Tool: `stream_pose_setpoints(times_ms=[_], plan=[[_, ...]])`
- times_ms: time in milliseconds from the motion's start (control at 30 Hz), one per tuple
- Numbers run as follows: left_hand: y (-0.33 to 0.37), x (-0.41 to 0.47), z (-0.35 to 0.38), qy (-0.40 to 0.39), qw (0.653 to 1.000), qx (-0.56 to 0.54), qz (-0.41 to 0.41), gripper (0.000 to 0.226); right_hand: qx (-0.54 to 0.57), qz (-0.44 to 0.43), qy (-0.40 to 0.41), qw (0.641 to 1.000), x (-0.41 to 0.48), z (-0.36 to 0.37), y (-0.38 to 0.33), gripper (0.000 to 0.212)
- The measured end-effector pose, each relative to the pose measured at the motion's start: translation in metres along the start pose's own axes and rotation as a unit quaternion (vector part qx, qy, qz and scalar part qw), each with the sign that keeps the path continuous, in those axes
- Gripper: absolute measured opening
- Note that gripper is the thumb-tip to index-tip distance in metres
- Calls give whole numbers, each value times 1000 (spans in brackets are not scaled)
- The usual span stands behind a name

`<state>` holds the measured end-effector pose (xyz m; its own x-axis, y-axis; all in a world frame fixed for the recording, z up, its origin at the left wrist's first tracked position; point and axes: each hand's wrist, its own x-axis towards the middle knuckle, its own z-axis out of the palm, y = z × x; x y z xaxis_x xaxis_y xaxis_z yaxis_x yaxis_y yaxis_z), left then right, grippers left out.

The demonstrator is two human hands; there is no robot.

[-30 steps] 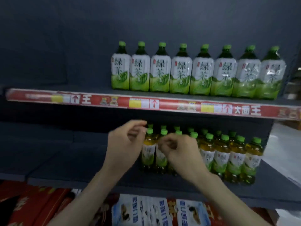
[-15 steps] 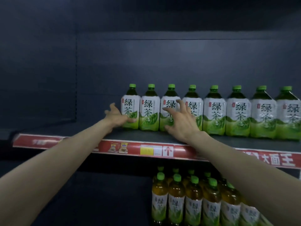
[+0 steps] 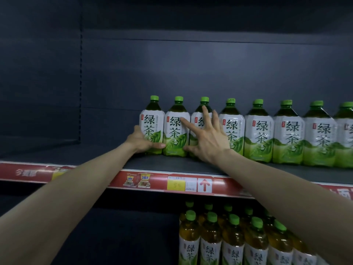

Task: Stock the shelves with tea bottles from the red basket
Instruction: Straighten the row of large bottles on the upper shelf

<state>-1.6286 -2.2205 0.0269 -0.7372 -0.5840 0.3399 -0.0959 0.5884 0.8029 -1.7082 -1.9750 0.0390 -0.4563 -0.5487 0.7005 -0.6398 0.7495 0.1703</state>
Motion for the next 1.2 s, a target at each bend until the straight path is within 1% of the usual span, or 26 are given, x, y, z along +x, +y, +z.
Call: stream_pose_setpoints(times_ms=[133,267,433,467,500,567,600,633,700,767,833,900,967,1033,1100,1200], plan=[[8,-9,1,10,1000,22,-7,114,-21,2,2,1000,2,0,-2,95],[5,-5,3,11,999,38,-4,117,-40,-2,7,999,3,1,-4,96],[4,-8,5,4,999,32,-15,118,-41,-5,-2,999,1,-1,-5,96],[5,-9,5,2,999,31,-16,122,-27,-11,-1,1000,0,-3,-3,94],[5,-10,5,1,1000,25,-15,132,-6,-17,4,1000,-3,-6,1,92],[11,-13,6,14,1000,11,-5,160,36,-20,25,999,-10,-12,15,89],[17,-17,7,34,999,11,5,167,44,-17,35,998,-14,-15,25,89],[24,-21,9,56,998,17,20,167,40,-12,41,998,-18,-17,36,90],[40,-34,19,85,993,53,64,159,16,2,45,999,-28,-22,59,92],[57,-48,35,90,980,132,119,145,2,25,62,998,-39,-25,81,87],[72,-63,55,104,946,248,179,132,0,54,91,994,-50,-26,101,75],[84,-74,77,117,911,318,234,126,20,105,113,988,-60,-27,115,73],[97,-78,96,101,904,337,241,124,57,167,110,978,-68,-27,126,74],[108,-79,112,73,911,347,210,125,101,204,83,970,-73,-27,135,74],[118,-78,126,53,918,343,192,121,143,217,42,965,-75,-27,143,68],[123,-75,140,40,918,330,217,105,157,226,1,961,-73,-32,148,54]])
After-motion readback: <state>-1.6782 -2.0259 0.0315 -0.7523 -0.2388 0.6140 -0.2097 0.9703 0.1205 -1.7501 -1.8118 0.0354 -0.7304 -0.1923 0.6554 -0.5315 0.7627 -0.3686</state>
